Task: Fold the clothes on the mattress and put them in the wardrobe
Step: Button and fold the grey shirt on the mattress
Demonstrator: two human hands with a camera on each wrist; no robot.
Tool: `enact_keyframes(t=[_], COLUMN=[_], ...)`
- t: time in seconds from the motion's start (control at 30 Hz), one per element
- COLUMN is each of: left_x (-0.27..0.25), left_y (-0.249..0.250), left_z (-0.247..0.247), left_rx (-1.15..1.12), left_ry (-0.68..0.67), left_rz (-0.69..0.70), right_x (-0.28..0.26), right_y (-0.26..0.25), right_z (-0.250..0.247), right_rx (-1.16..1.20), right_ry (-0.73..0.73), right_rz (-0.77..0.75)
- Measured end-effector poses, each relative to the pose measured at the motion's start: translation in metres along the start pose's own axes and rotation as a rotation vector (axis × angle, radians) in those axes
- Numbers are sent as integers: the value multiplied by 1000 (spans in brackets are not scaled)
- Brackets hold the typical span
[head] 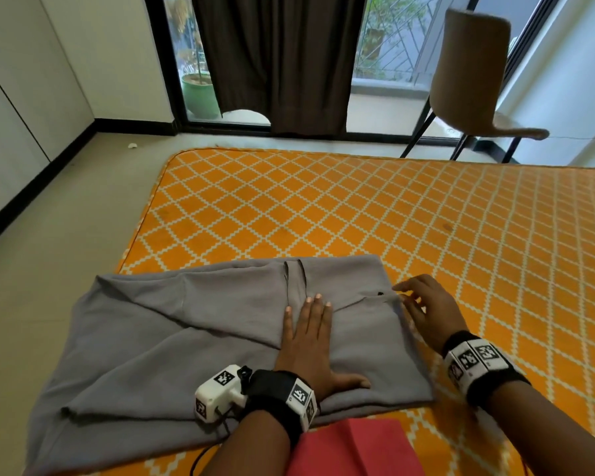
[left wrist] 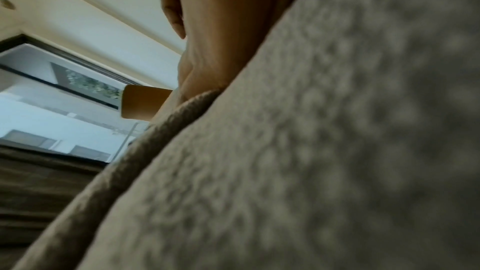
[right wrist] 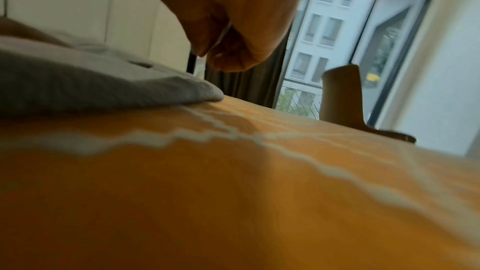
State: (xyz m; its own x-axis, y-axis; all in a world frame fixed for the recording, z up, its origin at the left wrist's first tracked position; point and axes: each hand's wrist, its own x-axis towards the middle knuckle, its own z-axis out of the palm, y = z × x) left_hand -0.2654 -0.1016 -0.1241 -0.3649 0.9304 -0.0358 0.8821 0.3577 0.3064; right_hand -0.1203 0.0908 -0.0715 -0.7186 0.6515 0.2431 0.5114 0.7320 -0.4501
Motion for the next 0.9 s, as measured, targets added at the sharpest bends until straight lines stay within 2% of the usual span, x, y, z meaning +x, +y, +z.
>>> enact_keyframes(t=[0.07, 0.13, 0.23, 0.3, 0.33, 0.4, 0.5, 0.57, 0.63, 0.77, 0.9], left_x=[2, 7, 34, 63, 78, 104, 119, 120, 122, 126, 124], left_y=[0, 8, 32, 51, 58, 66, 65, 65, 63, 58, 59], left_z=[-11, -35, -66, -76, -77, -71, -44, -32, -25, -25, -20], left_rx=[-28, -89, -129, -384, -508, -619, -609, -516, -465, -476, -481], left_ry=[-10, -64, 102, 148, 123, 67, -20, -61, -57, -118, -95], left_rz=[-2, -86, -165, -134, -128, -156, -183, -144, -96, -66, -122], right_x=[6, 7, 7, 9, 10, 10, 11, 10, 10, 10, 10], right_y=[-6, -5, 2, 5, 6, 8, 13, 14, 17, 18, 16], right_z=[3, 10, 14, 16, 16, 19, 22, 23, 26, 30, 30], right_rx=[146, 199, 208, 176, 158, 130, 130, 132, 148, 187, 179], right_ry=[-11, -82, -180, -192, -183, -161, -127, -118, -101, -94, -103], right_rz=[85, 143, 164, 159, 161, 169, 161, 114, 84, 131, 125])
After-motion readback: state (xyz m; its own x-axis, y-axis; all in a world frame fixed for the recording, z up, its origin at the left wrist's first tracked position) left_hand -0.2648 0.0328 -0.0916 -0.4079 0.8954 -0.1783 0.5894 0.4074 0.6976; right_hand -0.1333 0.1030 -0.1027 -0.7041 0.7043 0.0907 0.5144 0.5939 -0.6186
